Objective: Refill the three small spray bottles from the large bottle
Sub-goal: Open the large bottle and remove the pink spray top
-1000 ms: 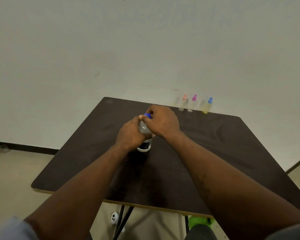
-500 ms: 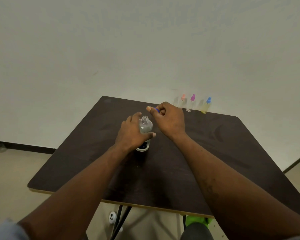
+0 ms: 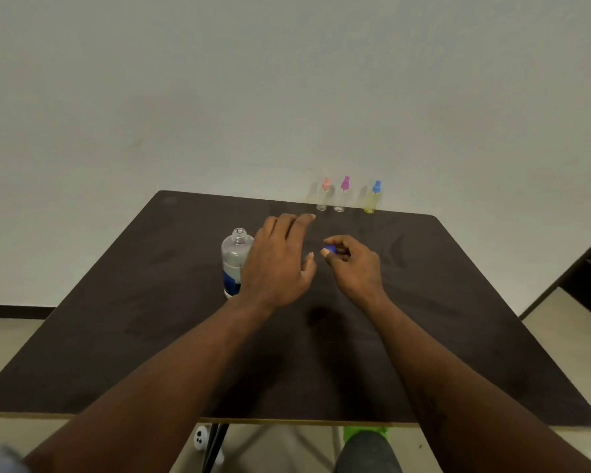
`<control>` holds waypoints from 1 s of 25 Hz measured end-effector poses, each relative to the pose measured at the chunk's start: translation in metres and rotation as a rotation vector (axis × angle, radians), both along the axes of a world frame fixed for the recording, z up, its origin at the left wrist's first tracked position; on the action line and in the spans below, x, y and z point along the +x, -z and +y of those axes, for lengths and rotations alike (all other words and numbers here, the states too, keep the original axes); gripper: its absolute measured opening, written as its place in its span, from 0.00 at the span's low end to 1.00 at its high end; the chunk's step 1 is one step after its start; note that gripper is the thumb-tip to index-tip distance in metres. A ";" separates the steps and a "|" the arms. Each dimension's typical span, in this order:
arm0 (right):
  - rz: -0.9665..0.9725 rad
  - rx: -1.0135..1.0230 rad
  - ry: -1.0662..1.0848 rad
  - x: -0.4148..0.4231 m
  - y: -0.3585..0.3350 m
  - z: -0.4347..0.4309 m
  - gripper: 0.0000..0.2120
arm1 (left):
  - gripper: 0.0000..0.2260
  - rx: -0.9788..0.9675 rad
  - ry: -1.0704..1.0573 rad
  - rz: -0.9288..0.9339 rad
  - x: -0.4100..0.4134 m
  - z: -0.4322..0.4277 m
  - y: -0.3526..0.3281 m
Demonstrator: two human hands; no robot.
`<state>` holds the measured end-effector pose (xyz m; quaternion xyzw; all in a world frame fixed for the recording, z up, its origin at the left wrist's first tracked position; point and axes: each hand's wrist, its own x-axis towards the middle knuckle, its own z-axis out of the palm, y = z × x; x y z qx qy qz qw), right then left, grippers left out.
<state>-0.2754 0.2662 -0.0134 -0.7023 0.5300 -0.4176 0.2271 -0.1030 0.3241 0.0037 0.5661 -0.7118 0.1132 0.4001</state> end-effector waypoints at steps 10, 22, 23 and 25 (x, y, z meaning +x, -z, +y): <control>0.208 0.128 -0.140 -0.033 0.057 -0.017 0.10 | 0.20 0.240 0.031 0.283 -0.042 -0.051 0.028; 0.207 0.066 -0.225 0.000 0.065 -0.041 0.17 | 0.17 0.225 -0.089 0.535 -0.017 -0.065 0.020; 0.195 0.053 -0.166 -0.017 0.065 -0.046 0.16 | 0.16 0.229 -0.101 0.540 -0.017 -0.069 0.023; 0.180 0.039 -0.016 -0.057 0.065 -0.059 0.11 | 0.15 0.233 -0.098 0.527 -0.024 -0.075 0.027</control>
